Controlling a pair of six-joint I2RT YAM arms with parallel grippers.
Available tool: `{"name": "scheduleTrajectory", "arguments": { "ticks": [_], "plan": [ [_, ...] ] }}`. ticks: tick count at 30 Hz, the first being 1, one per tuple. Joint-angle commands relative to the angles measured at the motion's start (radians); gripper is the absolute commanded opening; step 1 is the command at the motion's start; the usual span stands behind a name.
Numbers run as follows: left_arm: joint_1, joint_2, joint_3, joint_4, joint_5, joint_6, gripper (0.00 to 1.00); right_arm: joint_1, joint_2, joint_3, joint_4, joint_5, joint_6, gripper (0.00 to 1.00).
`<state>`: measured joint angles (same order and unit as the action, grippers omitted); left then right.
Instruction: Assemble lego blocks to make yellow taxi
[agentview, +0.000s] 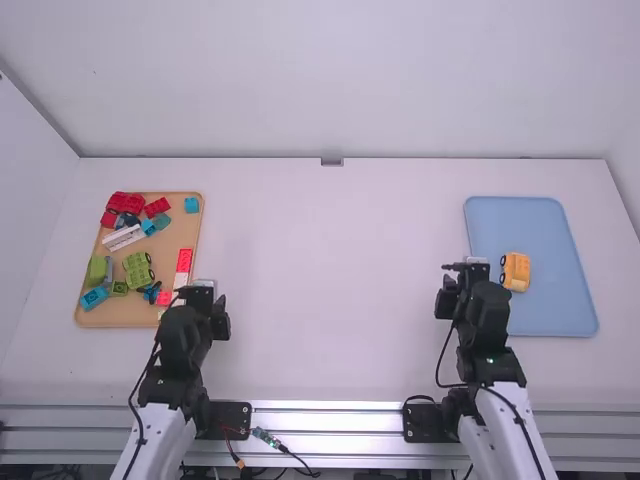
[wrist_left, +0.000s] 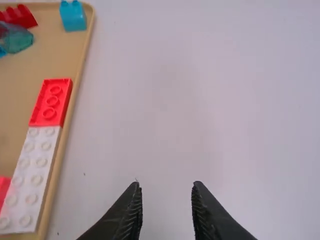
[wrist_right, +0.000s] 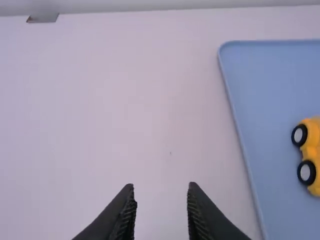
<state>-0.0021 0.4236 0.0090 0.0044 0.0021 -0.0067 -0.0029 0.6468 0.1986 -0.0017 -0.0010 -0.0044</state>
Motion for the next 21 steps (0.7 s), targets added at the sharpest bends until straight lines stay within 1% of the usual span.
{"name": "scheduleTrajectory", "arguments": {
  "ticks": [1,7,10,13,21],
  "plan": [
    [0.002,-0.055,-0.009,-0.004,-0.002,0.007,0.19,0.003,-0.055,-0.057,0.002,0.001,0.004,0.20],
    [0.002,-0.160,-0.009,-0.004,-0.002,0.007,0.09,0.003,-0.176,-0.178,0.002,0.001,0.004,0.08],
    [0.002,-0.211,-0.009,-0.004,-0.002,0.007,0.04,0.003,-0.236,-0.199,0.002,0.001,0.004,0.02],
    [0.002,-0.253,-0.009,-0.004,-0.002,0.007,0.00,0.003,-0.288,-0.199,0.002,0.001,0.004,0.00],
    [0.002,-0.354,-0.009,-0.004,-0.002,0.007,0.00,0.003,-0.416,-0.199,0.002,0.001,0.004,0.00]
  ]
}}
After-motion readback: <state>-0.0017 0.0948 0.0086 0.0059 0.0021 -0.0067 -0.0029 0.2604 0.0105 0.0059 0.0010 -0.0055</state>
